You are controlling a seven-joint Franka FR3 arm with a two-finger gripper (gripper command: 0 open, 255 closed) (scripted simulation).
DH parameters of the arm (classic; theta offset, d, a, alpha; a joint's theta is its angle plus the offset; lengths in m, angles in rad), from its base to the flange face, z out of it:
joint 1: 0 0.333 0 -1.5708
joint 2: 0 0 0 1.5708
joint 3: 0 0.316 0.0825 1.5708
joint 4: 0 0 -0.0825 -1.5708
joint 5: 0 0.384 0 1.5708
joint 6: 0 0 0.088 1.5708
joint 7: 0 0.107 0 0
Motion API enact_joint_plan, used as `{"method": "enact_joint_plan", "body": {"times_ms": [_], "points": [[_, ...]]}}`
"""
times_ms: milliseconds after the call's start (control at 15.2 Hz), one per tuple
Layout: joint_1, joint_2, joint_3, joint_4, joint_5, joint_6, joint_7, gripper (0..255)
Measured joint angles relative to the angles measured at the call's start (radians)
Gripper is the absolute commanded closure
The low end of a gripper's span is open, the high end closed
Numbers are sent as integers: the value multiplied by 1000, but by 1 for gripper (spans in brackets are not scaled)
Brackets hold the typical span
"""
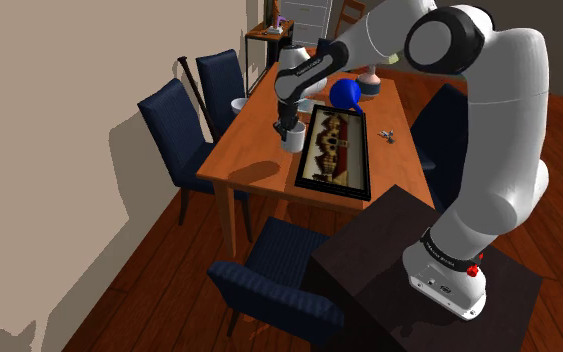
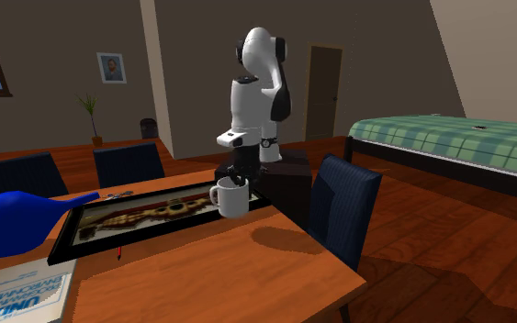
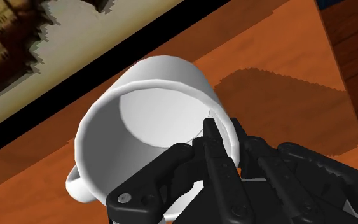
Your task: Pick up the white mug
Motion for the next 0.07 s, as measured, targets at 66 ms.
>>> {"method": "enact_joint_plan", "body": {"times_ms": [66], "points": [[0,-7,0,-2,0,-5,-1,255]]}}
